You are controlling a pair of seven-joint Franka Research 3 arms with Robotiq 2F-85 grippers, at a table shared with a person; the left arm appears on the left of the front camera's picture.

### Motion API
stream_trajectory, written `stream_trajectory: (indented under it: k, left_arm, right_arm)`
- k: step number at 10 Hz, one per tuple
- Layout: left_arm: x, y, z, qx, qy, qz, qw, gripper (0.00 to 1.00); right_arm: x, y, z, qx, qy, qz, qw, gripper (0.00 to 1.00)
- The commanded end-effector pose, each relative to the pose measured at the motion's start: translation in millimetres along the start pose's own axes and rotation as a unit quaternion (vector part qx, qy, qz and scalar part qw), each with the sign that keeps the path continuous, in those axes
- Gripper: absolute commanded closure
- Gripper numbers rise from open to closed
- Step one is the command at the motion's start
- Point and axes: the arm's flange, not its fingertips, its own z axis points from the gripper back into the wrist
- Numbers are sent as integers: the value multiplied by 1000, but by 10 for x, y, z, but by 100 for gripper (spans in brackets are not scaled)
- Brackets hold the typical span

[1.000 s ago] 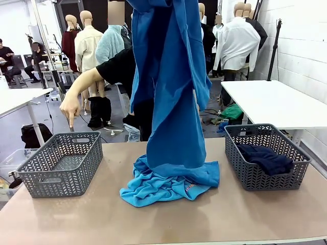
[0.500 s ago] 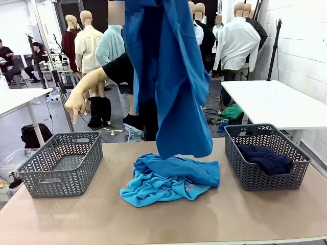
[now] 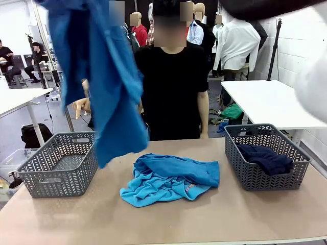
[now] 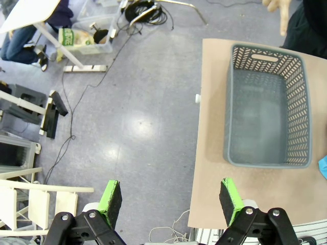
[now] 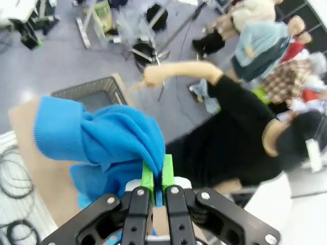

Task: Sort the tops and bottoms.
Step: Sort the clothes according to human instructions.

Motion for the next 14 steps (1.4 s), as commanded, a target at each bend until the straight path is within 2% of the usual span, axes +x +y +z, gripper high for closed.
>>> stream_trajectory:
  k: [1, 2, 3, 4, 5, 14]
  left_arm:
    - [3, 18, -4, -2, -3, 3, 1000, 0]
    - [3, 18, -4, -2, -3, 3, 1000, 0]
    - [3, 18, -4, -2, -3, 3, 1000, 0]
    - [3, 18, -4, -2, -3, 3, 1000, 0]
    - [3, 18, -4, -2, -3, 3, 1000, 0]
    - [3, 18, -4, -2, -3, 3, 1000, 0]
  right_arm:
    - [1974, -573, -110, 22, -69, -8, 997, 100]
    - [2184, -494, -172, 30, -106, -28, 993, 100]
    - [2317, -508, -205, 13, -134, -41, 990, 100]
    - [2325, -575, -236, 0, -134, -37, 990, 100]
    - [280, 224, -185, 24, -115, -17, 993, 100]
    - [270, 223, -241, 28, -114, -23, 993, 100]
